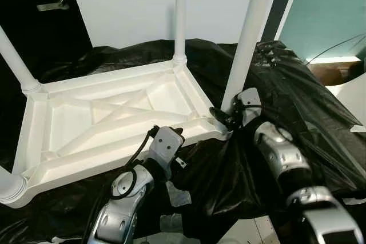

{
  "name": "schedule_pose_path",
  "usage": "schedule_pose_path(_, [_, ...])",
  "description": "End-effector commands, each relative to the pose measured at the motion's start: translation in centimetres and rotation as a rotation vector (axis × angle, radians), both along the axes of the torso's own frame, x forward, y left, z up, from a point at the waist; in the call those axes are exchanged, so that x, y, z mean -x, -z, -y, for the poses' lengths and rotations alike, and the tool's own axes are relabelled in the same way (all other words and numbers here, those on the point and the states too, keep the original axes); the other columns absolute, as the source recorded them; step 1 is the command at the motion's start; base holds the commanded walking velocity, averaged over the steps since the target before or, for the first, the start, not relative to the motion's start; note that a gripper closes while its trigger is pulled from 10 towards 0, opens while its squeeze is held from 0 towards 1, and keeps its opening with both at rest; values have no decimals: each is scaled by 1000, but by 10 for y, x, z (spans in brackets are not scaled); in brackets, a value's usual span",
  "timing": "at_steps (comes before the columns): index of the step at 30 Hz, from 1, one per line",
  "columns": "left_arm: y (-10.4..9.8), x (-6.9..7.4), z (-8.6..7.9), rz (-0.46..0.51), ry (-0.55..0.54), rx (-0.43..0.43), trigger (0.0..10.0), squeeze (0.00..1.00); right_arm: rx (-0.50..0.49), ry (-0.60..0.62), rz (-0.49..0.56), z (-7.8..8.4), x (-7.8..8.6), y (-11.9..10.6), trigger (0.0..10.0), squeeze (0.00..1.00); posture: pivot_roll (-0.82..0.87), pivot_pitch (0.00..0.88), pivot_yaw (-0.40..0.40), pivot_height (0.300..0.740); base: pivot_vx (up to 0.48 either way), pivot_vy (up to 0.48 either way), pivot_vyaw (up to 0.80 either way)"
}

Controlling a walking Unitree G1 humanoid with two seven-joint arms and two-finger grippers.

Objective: Building children table

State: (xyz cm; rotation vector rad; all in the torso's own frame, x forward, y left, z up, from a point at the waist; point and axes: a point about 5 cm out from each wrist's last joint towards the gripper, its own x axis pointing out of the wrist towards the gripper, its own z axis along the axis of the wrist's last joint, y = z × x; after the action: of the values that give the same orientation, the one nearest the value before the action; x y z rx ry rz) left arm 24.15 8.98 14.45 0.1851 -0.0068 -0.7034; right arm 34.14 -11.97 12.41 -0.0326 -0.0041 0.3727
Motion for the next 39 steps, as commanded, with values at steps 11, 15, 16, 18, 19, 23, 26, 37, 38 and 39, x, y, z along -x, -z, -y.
schedule_pose_path(11, [0,-2,-8,7,-96,11,10000,0,-87,226,-99,-14,17,18,10000,0,109,0,-40,740,0,0,0])
schedule_pose_path(15, [-1,-2,-10,8,-99,11,10000,0,-90,202,-89,-16,21,15,10000,0,108,0,-40,740,0,0,0])
schedule_pose_path(16, [-1,-2,-10,8,-99,11,10000,0,-90,202,-89,-16,21,15,10000,0,108,0,-40,740,0,0,0])
schedule_pose_path(18, [-1,-2,-11,8,-100,10,10000,0,-89,201,-80,-16,21,13,10000,0,108,0,-40,740,0,0,0])
schedule_pose_path(19, [-1,-2,-10,8,-98,9,10000,0,-82,228,-75,-11,20,10,10000,0,106,0,-40,740,0,0,0])
schedule_pose_path(23, [-1,-2,-10,8,-99,12,10000,0,-78,224,-63,-7,20,8,10000,1000,103,0,-42,740,0,0,0])
schedule_pose_path(26, [-1,-3,-9,8,-100,14,10000,0,-69,194,-45,-4,21,5,10000,1000,101,0,-43,740,0,0,0])
schedule_pose_path(37, [-1,-3,-8,8,-108,18,10000,0,-50,-1,21,20,16,-6,10000,1000,109,0,-56,740,0,0,0])
schedule_pose_path(38, [-1,-2,-8,7,-111,21,10000,0,-50,-51,32,25,15,-9,10000,1000,111,0,-60,740,0,0,0])
schedule_pose_path(39, [-1,-2,-9,5,-114,23,10000,0,-60,-113,34,29,13,-13,10000,1000,111,0,-60,740,0,0,0])
